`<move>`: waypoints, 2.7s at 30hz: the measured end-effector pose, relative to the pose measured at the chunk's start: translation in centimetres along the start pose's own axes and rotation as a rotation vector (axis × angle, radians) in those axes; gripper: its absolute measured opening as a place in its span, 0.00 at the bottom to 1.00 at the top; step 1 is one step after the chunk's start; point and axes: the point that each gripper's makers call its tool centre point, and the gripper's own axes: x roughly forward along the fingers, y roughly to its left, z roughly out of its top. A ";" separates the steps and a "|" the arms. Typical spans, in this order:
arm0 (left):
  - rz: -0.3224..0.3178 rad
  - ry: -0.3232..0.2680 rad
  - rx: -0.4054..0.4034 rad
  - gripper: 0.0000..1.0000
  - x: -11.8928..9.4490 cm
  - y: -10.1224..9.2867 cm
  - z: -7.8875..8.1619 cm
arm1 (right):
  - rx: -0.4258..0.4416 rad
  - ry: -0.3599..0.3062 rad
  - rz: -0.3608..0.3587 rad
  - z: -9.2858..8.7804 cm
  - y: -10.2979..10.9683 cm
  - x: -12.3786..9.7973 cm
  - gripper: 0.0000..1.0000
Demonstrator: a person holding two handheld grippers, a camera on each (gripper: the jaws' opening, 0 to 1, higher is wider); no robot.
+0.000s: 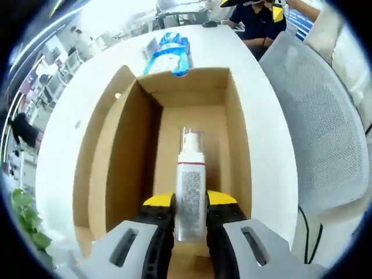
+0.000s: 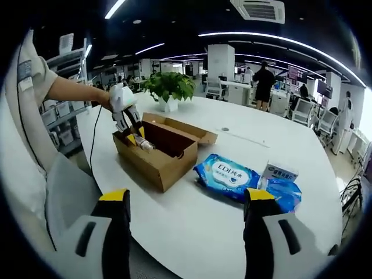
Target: Operate the shoe box by opening the lid, removing the specified soft item, and placing it in the target area until the item is outside and the box remains undamaged.
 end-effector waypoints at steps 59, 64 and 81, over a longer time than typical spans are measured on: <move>-0.320 -0.436 0.282 0.18 -2.7 -11.9 17.5 | -0.198 -0.088 0.352 3.0 9.5 2.3 0.17; -0.315 -0.449 0.261 0.18 -2.5 -11.8 17.5 | -0.183 -0.063 0.346 3.0 9.2 2.4 0.17; -0.247 -0.487 0.248 0.25 -2.5 -11.1 18.1 | -0.087 -0.058 0.353 3.8 8.4 2.2 0.16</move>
